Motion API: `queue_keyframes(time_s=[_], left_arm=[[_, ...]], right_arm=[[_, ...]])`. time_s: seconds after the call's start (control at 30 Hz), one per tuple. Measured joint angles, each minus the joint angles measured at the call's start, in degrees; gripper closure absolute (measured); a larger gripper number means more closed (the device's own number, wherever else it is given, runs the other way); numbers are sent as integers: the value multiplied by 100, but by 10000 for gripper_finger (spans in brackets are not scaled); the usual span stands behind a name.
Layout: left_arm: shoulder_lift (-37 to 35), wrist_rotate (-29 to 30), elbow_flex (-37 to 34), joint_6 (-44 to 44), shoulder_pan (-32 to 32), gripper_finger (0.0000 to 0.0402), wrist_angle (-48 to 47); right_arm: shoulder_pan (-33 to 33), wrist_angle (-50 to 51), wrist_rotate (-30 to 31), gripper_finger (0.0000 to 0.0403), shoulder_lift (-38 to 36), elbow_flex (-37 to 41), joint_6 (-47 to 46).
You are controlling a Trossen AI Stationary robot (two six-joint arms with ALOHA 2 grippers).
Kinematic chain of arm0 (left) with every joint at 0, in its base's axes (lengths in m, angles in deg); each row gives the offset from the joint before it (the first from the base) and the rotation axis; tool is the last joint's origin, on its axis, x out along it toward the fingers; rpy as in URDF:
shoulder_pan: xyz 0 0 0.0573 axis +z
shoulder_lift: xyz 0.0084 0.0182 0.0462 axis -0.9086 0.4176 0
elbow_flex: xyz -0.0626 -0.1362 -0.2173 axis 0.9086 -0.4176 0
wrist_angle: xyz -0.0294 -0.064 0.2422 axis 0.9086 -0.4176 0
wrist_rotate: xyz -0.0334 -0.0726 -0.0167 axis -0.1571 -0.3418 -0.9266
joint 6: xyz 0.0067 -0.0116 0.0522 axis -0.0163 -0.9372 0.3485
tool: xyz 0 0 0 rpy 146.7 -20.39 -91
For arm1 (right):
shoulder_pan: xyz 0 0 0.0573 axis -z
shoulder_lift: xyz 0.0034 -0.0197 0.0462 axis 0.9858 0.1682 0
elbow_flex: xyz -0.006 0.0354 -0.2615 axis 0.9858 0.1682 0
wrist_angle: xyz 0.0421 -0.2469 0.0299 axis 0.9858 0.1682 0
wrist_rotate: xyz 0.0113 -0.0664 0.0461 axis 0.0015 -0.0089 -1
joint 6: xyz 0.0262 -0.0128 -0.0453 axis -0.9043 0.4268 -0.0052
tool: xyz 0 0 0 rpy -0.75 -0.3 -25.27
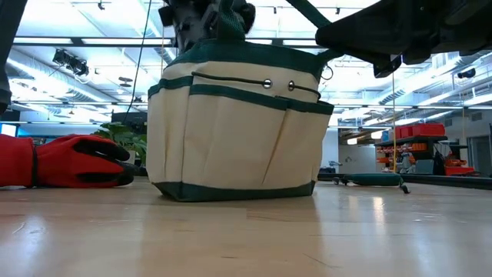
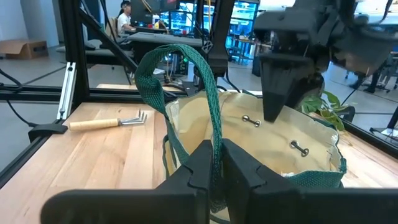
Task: Pick & Place Garden tools in Gardening bag
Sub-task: Prepare the green gardening bag
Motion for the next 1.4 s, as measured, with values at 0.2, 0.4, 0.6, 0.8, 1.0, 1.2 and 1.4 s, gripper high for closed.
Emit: queue_keyframes(time_s=[0.2,0.4,0.6,0.8,1.0,1.2,1.4], left_arm=[[-139,479,907,397,12,204,-547],[-164,1598,2190,1324,-153,204,-1013],[-168,2050,3111,2141,-513,204,-974],[-348,2282,3421,2541,-850,204,-986],[-862,2939,3173,2670,-1270,204,-1023],[-1511,3697,2610,2649,-1830,204,-838],[-2211,4501,1768,2514,-2438,204,-542]], right_arm=[[0,80,32,369,0,-1,-70],[0,54,48,369,-2,-2,-106],[0,44,50,369,-2,0,-103],[0,43,50,369,-2,0,-105],[0,37,50,369,-2,0,-106],[0,20,50,369,-2,0,-107],[0,-9,50,369,-2,0,-107]])
